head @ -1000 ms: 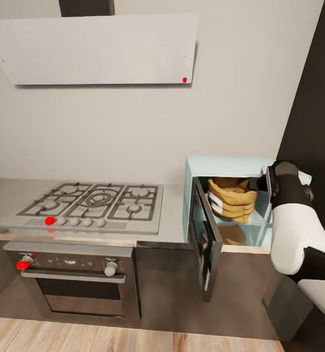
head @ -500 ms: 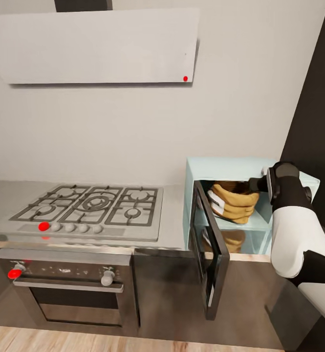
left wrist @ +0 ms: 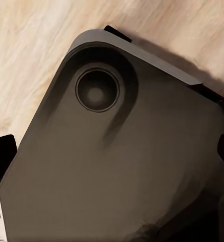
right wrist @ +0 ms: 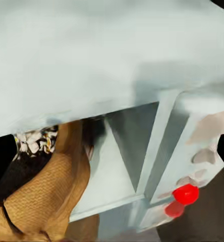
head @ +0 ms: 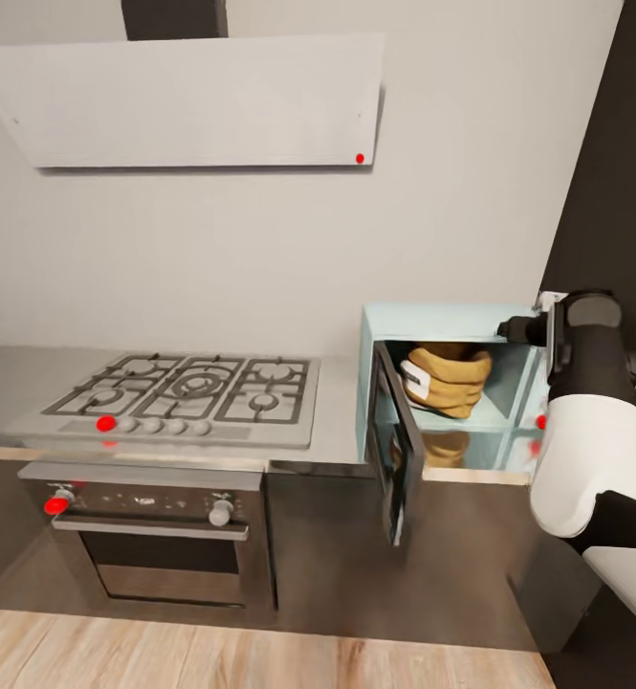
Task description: In the kitchen, take the popcorn bag from the countertop, put it into the microwave, and heat it until the popcorn is cooked so the cooked popcorn ends up inside the bag.
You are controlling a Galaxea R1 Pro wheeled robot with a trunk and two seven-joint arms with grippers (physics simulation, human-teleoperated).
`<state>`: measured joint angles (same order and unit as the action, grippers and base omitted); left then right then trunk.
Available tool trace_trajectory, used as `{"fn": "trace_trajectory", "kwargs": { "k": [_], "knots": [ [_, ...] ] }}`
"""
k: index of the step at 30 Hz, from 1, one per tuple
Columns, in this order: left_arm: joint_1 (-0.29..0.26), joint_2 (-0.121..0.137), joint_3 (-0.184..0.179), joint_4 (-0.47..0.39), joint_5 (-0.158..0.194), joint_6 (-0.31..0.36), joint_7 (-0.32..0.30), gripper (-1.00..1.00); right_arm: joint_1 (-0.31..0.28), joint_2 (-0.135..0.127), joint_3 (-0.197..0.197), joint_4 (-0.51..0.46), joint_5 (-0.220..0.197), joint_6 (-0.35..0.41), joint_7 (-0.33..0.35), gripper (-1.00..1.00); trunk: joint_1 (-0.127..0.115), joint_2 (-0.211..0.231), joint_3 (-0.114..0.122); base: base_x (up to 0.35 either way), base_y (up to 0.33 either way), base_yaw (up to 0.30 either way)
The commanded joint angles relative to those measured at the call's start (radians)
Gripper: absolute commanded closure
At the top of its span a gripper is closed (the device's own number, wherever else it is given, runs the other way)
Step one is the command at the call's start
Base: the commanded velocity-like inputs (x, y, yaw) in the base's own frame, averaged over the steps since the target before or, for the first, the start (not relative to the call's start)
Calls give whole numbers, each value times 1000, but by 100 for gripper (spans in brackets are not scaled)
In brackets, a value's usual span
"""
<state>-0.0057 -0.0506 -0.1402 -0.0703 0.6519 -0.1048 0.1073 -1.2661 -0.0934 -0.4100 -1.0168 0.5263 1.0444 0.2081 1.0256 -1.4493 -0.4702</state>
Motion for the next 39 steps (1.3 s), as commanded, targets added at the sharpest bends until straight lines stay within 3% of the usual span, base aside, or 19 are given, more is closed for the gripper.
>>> {"fn": "trace_trajectory", "kwargs": {
  "k": [1, 6, 9, 10, 16, 18, 19, 21, 24, 25, 28, 31, 32, 36, 39],
  "knots": [
    [0, 0, -9, 0, 6, -3, 5, -100, -1, 1, -2, -6, 11, 3, 18, -100, -1, -1, -1, -343, 0, 0],
    [0, 1, -9, 0, 6, -2, 5, -100, 10, 9, -3, -7, 11, 3, 29, -100, -1, -1, -1, -315, 0, 0],
    [0, 1, -9, 0, 6, -3, 5, -100, 11, 30, -2, -5, 11, 3, 34, -100, -1, -1, -1, -262, 0, 0],
    [0, 1, -9, 0, 6, -2, 5, -100, 25, 51, -2, -4, 12, 3, 45, -100, -1, -1, -1, -251, 0, 0],
    [0, 2, -9, 0, 6, -2, 5, -100, 159, 138, 0, -10, 12, 3, 134, -100, -1, -1, -1, -94, 0, 0],
    [0, 2, -9, 0, 6, -2, 5, -100, 234, 167, 0, -10, 12, 3, 170, -100, -1, -1, -1, -6, 0, 0],
    [0, 2, -10, 0, 6, -2, 5, -100, 276, 176, 0, -10, 12, 3, 191, -100, -1, -1, -1, -1, 0, 0],
    [0, 2, -10, 0, 6, -2, 5, -100, 305, 182, 0, -7, 7, 3, 248, -100, -1, -1, -1, 0, 0, 0],
    [0, 2, -10, 0, 6, -2, 5, -100, 314, 191, -3, 26, -5, -208, 289, -100, -1, -1, -1, 0, 0, 0],
    [0, 2, -10, 0, 6, -2, 5, -100, 314, 192, -4, 42, -8, -242, 290, -100, -1, -1, -1, 0, 0, 0],
    [0, 2, -10, 0, 6, -3, 5, -100, 318, 192, -32, 77, -67, -428, 291, -100, -1, -1, -1, 0, 0, 0],
    [0, 2, -10, 0, 5, -3, 5, -100, 353, 187, -38, 75, -88, -604, 286, -100, -1, -1, -1, 0, 0, 0],
    [0, 2, -11, 0, 5, -3, 5, -100, 361, 185, -45, 74, -91, -643, 282, -100, -1, -1, -1, 0, 0, 0],
    [0, 2, -11, 0, 5, -3, 5, -100, 367, 183, -95, 70, -92, -683, 247, -100, -1, -1, -1, 0, 0, 0],
    [0, 0, -11, -1, 5, -3, 5, -100, 367, 181, -105, 70, -89, -714, 227, -100, -1, -1, -1, 0, 0, 0]
  ]
}}
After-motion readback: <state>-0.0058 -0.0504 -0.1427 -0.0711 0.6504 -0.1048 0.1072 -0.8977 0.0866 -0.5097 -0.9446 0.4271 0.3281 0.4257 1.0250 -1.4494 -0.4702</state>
